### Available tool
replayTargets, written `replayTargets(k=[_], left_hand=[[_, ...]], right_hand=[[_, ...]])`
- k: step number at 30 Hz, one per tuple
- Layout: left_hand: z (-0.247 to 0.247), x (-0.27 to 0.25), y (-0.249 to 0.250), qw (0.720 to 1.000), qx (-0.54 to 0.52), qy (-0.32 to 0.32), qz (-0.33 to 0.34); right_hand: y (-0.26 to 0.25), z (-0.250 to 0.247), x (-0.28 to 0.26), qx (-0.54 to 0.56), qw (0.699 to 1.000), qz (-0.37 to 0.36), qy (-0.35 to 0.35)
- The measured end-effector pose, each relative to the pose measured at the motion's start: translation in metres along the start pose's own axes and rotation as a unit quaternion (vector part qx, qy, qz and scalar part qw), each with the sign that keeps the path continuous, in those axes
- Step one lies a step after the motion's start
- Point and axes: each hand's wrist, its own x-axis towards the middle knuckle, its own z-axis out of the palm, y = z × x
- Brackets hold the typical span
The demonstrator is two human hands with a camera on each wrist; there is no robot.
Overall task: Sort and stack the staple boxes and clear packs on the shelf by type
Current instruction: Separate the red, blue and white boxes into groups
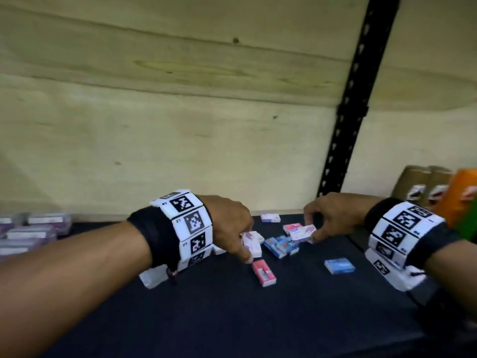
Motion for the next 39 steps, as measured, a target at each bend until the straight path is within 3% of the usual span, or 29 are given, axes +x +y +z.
replayTargets(k=[7,13,22,28,39], left_hand=[[0.005,0.053,0.064,0.998,-0.047,-0.006,0.042],[0.015,0.070,0.101,0.997,-0.061,-0.030,0.047],[0.016,0.079,0.114,0.998,-0.029,-0.020,0.051],[0.014,0.082,0.120,0.998,-0.001,-0.014,0.060],[0.024,0.095,0.122,0.996,-0.032,0.060,0.048]], right_hand=[[0.048,0.027,-0.020,0.019,0.997,0.061,-0.043],[0.060,0.046,-0.014,0.018,0.992,0.101,-0.078],[0.052,0.055,0.006,0.072,0.985,0.130,-0.089],[0.060,0.055,0.021,0.166,0.966,0.149,-0.128],[0.064,0.058,0.034,0.175,0.962,0.156,-0.142]])
